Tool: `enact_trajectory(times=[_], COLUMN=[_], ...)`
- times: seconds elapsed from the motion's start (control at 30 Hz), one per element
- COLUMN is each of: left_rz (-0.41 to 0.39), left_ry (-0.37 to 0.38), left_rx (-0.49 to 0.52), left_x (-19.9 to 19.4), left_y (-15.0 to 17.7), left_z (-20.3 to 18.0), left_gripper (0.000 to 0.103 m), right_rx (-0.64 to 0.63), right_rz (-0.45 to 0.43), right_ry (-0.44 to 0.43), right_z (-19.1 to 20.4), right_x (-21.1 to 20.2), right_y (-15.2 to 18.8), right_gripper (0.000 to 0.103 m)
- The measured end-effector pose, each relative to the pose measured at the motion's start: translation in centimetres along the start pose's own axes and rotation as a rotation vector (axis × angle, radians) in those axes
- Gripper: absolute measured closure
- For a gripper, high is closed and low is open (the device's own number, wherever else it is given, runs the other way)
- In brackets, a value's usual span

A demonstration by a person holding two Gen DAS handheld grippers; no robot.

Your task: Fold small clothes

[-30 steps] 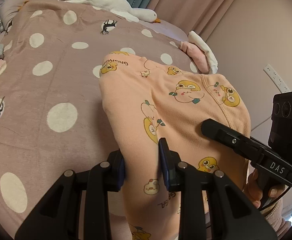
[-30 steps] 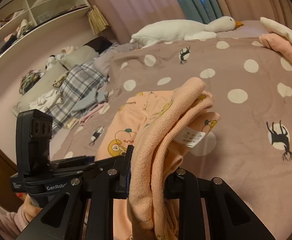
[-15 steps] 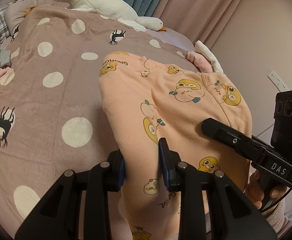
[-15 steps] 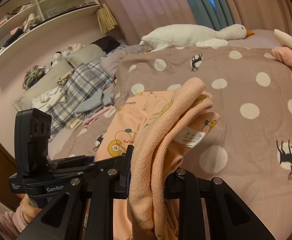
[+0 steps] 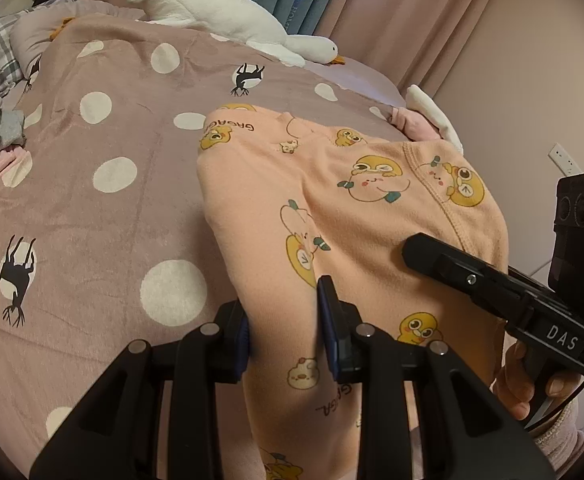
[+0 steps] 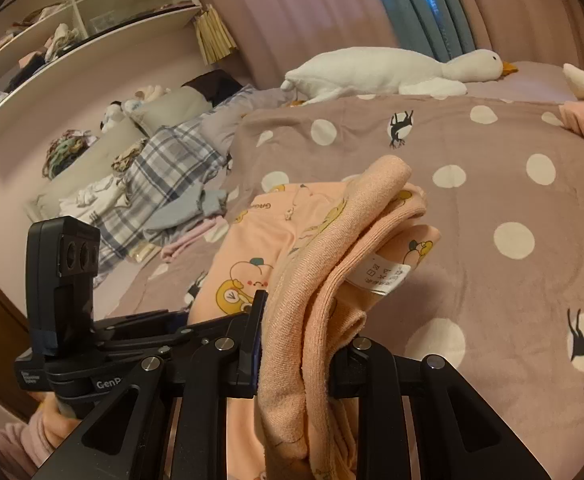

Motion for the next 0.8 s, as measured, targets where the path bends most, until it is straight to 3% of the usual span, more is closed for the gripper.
enact_trajectory(times=[0.8], left_rz=[0.041], left_ry=[-0.044], left_rx=[0.011], left_x=[4.5], left_y=[-0.7], left_z=[2.2], left_gripper=[0.075], right_rx=[0.03], right_rz=[0.034], right_ry=[0.022], right_z=[-1.2], right_x=[3.5], right_y=[0.2], right_gripper=[0.078])
Point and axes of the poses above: each gripper's, at about its wrist camera, not at the fingertips, and x roughly the way its jaws point, z to its left, y to its underside, the point moved 1 cm from there along x, roughly the way its jaws point, and after that the axes turned 11 degrees about -z, right-handed, at the moved point
